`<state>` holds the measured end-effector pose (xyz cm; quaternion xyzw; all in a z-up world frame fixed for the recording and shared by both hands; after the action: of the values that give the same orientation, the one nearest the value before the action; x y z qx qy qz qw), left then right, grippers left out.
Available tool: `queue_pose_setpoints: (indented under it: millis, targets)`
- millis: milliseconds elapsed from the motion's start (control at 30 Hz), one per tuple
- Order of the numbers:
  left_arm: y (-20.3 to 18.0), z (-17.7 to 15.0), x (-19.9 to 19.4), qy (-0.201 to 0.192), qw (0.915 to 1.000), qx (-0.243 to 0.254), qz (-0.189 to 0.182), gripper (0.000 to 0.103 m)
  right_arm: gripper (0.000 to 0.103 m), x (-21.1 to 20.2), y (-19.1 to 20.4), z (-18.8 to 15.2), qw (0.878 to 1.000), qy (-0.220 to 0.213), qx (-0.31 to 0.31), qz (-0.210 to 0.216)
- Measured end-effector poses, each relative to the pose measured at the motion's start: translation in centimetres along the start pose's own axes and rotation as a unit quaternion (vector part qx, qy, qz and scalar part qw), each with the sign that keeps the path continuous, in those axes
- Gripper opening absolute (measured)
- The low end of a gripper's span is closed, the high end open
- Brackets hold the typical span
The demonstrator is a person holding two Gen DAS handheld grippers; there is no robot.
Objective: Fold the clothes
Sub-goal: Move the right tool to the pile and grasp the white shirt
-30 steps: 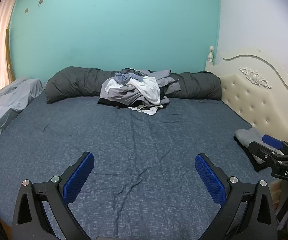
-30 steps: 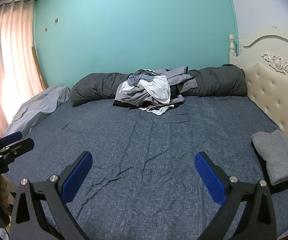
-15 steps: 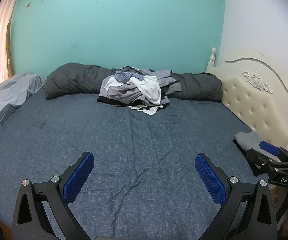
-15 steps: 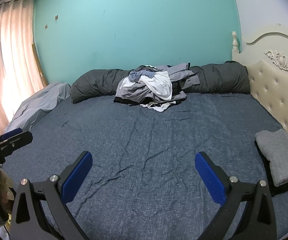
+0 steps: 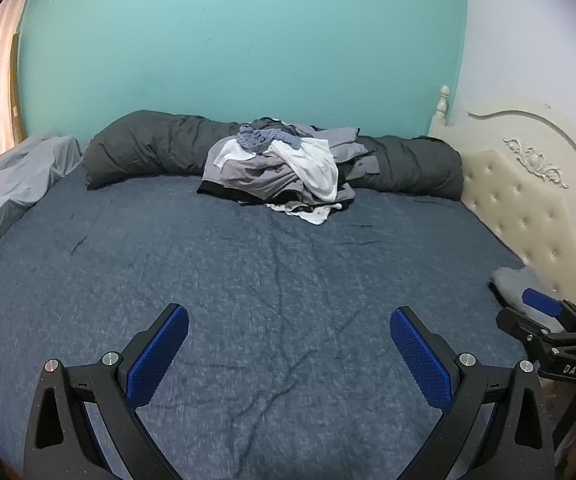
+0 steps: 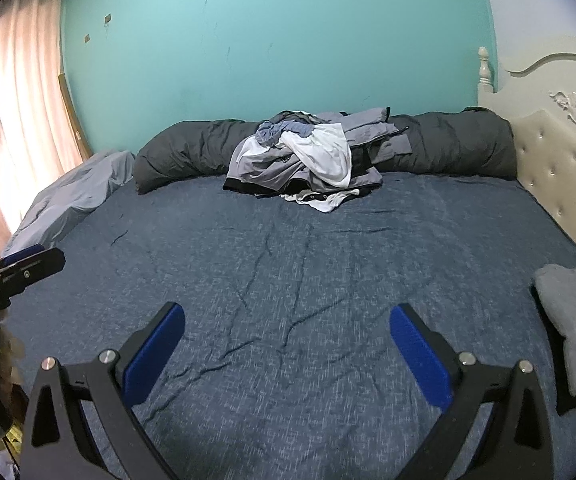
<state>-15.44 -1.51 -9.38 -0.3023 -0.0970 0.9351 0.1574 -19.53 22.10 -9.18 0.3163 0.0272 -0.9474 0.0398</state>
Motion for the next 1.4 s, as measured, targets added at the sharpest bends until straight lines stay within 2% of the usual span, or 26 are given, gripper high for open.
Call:
queue_pose_setpoints:
  millis: [367, 567, 833, 967, 1100, 1133, 1267, 1400]
  targets:
    - [4.1, 3.2, 7.6, 0.006, 0.9998, -0.011, -0.015, 0.103, 0.103, 7.5, 0.3, 3.7, 1.0, -0.001, -0.018, 0.005]
    - [6.5, 5.6, 12.9, -0.005, 0.9996, -0.023, -0.015, 0.103, 0.103, 13.9, 0.5, 6.4, 0.999, -0.015, -0.02, 0.019]
    - [11.1, 7.5, 21.1, -0.01, 0.9985, -0.054, -0.006, 0.103, 0.102, 24.8, 1.3, 8.4, 0.998, -0.002, -0.055, 0.018]
    - [13.6, 8.0, 24.7, 0.008, 0.9974, -0.071, -0.003, 0.103, 0.089, 29.8, 1.9, 10.5, 0.998, 0.005, -0.057, 0.014]
    - [15.7, 8.9, 27.3, 0.022, 0.9969, -0.076, 0.005, 0.103, 0.082, 34.2, 3.0, 13.1, 0.998, 0.01, -0.058, 0.01]
    - [16.1, 9.0, 27.9, 0.025, 0.9966, -0.078, 0.005, 0.103, 0.076, 35.3, 3.4, 13.8, 0.998, 0.012, -0.059, 0.008]
    - [17.7, 9.2, 29.9, 0.041, 0.9954, -0.087, 0.003, 0.103, 0.071, 40.2, 4.7, 16.7, 0.998, 0.02, -0.063, 0.002]
    - [19.5, 9.1, 31.8, 0.054, 0.9935, -0.1, 0.003, 0.103, 0.07, 44.4, 5.4, 19.1, 0.998, 0.029, -0.058, -0.002]
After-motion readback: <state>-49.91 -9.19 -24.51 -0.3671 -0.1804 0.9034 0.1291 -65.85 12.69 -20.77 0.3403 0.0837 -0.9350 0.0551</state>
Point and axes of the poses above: each gripper's, at about its wrist camera, not at the fingertips, and x roughly the way its jaws point, y to its left, z to its top, the point moved 7 cm from there along x, roughly the way its jaws point, and after that the axes turned 15 degrees about -z, right-handed, at the moved point
